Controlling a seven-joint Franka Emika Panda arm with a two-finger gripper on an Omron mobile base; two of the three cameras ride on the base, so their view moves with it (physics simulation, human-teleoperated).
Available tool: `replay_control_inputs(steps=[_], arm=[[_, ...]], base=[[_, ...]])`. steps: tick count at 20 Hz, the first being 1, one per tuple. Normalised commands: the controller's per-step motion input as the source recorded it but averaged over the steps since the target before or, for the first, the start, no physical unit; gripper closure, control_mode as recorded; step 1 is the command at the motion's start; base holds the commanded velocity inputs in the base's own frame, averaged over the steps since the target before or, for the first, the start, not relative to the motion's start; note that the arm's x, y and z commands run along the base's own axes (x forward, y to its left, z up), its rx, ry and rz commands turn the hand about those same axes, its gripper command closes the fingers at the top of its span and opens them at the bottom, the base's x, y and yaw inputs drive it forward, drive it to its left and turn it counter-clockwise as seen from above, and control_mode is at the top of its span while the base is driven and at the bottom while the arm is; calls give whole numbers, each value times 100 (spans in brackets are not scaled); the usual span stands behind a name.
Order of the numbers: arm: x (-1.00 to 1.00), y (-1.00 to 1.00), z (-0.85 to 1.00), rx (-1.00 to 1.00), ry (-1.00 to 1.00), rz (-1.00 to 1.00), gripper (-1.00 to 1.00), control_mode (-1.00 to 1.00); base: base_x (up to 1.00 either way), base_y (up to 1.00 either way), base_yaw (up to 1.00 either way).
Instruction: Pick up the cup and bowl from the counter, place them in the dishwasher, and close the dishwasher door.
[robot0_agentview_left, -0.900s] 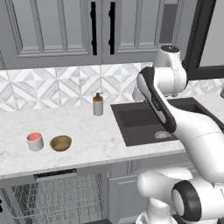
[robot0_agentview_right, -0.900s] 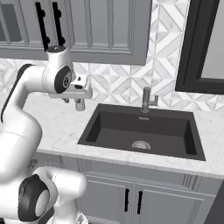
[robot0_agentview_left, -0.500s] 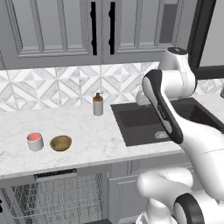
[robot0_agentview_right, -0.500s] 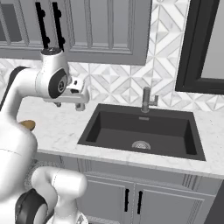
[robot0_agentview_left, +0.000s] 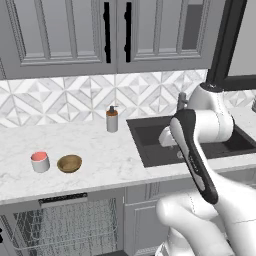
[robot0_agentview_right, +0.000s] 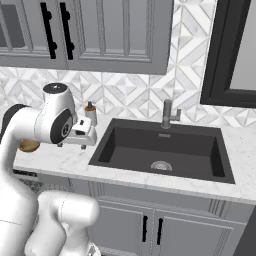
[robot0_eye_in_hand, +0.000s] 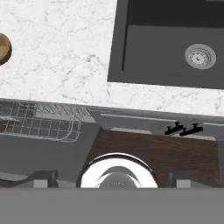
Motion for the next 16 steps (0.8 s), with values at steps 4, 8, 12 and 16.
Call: replay_control_inputs(steps=[4, 8, 12, 16], arm=[[0, 0, 0, 0, 0, 0, -100, 100], [0, 0, 0, 0, 0, 0, -100, 100], [0, 0, 0, 0, 0, 0, -100, 100], [0, 0, 0, 0, 0, 0, -100, 100]], base=[[23, -3, 18], [9, -41, 67], [0, -16, 87], [-1, -42, 69]])
